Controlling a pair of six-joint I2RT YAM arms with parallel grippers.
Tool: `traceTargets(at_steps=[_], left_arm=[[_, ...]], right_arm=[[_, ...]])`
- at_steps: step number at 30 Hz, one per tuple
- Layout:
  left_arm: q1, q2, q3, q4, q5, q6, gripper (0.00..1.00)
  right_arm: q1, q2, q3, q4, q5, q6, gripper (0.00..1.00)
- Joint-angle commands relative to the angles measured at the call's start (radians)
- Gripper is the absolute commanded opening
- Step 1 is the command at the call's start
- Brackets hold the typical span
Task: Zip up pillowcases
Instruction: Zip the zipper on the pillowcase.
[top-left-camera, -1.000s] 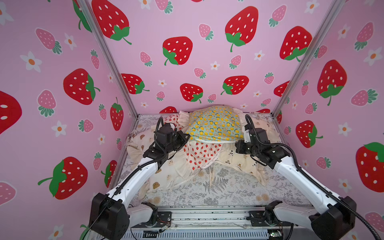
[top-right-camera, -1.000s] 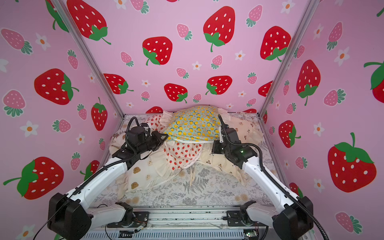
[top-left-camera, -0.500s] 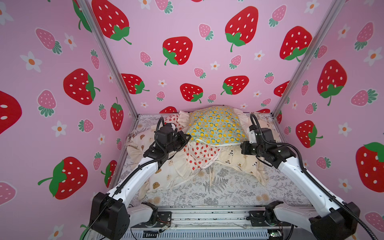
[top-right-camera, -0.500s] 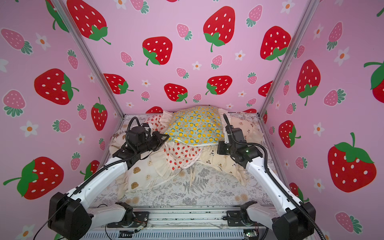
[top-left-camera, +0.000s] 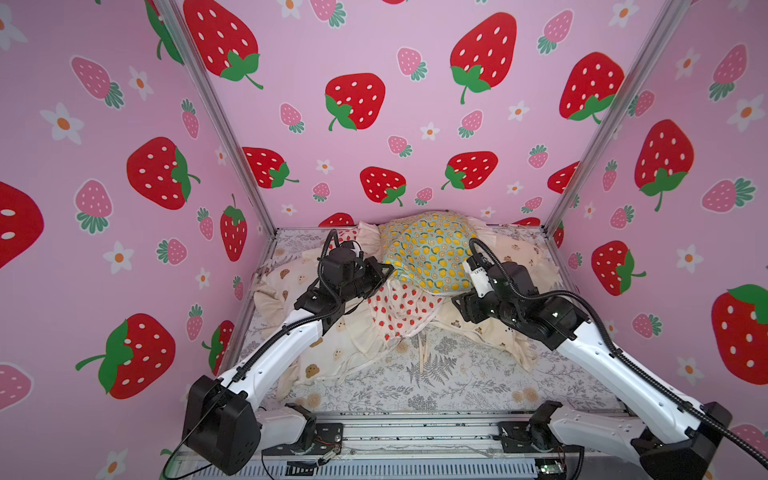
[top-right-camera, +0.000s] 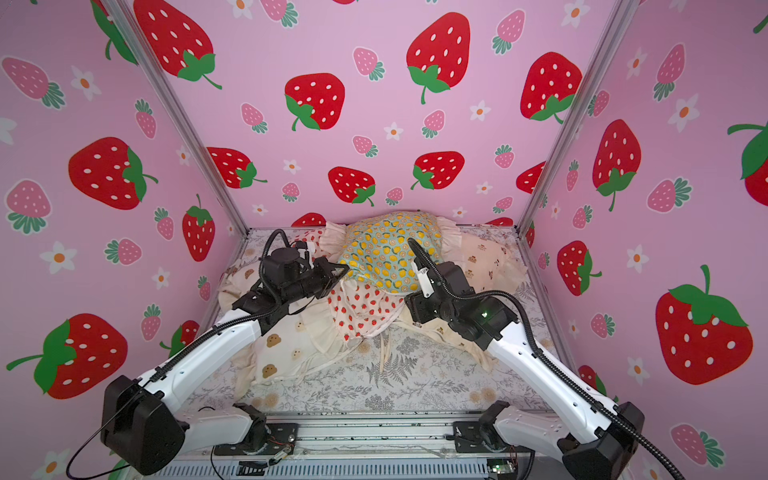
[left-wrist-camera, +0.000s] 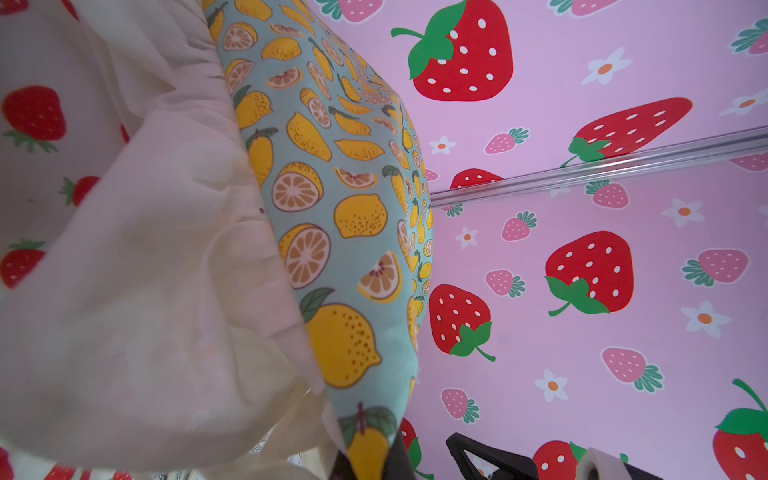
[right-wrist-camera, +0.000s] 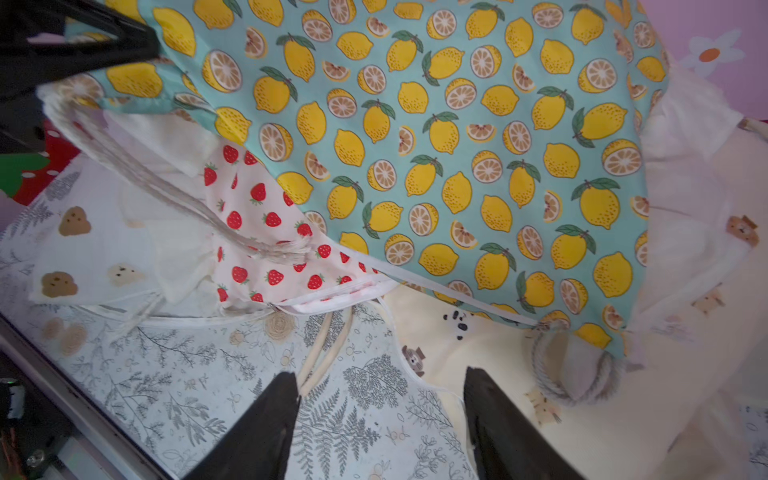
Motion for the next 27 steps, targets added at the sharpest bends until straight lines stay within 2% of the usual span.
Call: traceTargets(at_steps=[1, 9, 13, 16, 18, 23, 25, 27], left_arm=[[-0.015, -0.019, 0.064, 0.040, 0.005, -0.025, 0.00], [-0.022, -0.037, 0.066, 0.045, 0.012, -0.059, 0.00], [-0.036, -0.042, 0.081, 0.038, 0.017, -0.039, 0.00], [-0.036, -0.048, 0.087, 0.019, 0.030, -0.035, 0.00], [-0.036, -0.064, 0.074, 0.029, 0.019, -0.035, 0.00], [-0.036, -0.066, 0.089, -0.005, 0.020, -0.010, 0.00], [-0.036, -0.069, 0.084, -0.003, 0.026, -0.012, 0.00], [-0.036, -0.074, 0.078, -0.001, 0.024, -0.012, 0.00]], right_arm=[[0.057, 0.044, 0.034, 0.085, 0.045, -0.125, 0.75], [0.080, 0.191, 0.034, 0.265, 0.083, -0.224, 0.92], [0.079, 0.280, 0.062, 0.321, 0.155, -0.224, 0.93], [0.068, 0.333, 0.073, 0.362, 0.190, -0.217, 0.90], [0.055, 0.369, 0.099, 0.358, 0.203, -0.205, 0.85], [0.035, 0.417, 0.104, 0.402, 0.240, -0.202, 0.62], [0.030, 0.422, 0.113, 0.413, 0.235, -0.204, 0.50], [0.028, 0.423, 0.128, 0.418, 0.246, -0.207, 0.33]])
